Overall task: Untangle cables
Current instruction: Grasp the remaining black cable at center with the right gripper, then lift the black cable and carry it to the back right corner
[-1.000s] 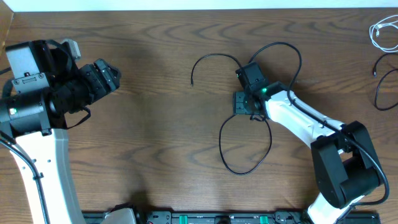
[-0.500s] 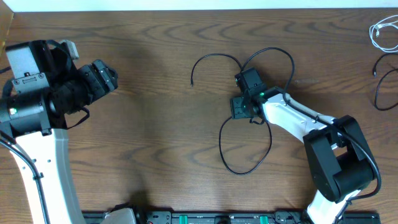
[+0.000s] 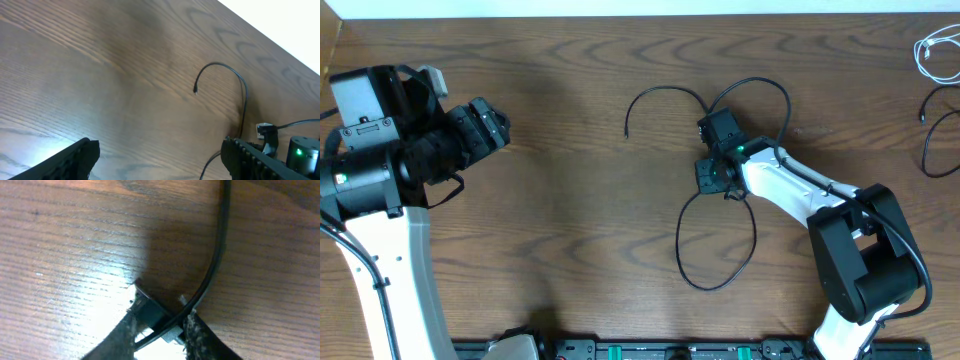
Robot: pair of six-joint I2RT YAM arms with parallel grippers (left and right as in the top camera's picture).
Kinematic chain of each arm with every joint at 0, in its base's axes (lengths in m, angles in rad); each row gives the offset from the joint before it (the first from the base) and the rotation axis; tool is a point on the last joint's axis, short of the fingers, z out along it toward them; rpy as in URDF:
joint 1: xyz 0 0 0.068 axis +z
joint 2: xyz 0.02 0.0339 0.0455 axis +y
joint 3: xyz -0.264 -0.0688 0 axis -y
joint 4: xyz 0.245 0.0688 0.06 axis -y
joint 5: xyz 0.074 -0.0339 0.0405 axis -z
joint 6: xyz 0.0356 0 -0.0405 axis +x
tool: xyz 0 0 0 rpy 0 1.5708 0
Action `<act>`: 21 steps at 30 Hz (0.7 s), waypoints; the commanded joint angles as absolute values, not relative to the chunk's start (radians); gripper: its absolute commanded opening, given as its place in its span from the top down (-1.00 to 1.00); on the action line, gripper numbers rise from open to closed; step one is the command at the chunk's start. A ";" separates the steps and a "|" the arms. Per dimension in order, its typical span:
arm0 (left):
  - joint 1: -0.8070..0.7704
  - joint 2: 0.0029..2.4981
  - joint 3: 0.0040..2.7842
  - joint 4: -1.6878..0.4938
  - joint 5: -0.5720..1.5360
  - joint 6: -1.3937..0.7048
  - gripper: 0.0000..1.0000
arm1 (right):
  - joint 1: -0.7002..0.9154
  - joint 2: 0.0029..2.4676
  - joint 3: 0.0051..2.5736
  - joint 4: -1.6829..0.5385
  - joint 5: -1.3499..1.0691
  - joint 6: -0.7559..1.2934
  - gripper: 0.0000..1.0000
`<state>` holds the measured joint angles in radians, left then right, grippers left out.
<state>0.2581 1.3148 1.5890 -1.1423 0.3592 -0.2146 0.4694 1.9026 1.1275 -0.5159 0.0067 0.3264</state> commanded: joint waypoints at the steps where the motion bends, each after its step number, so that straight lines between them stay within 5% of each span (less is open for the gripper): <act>1: 0.256 1.320 1.578 -1.144 0.342 -0.202 -0.68 | 0.475 1.960 1.092 -0.537 0.022 0.335 0.62; 8: 0.256 1.320 1.578 -1.144 0.342 -0.203 -0.68 | 0.458 1.960 1.156 -0.502 0.043 0.199 0.96; 21: 0.256 1.320 1.578 -1.144 0.342 -0.203 -0.68 | 0.431 1.954 1.473 -0.714 0.043 0.159 0.98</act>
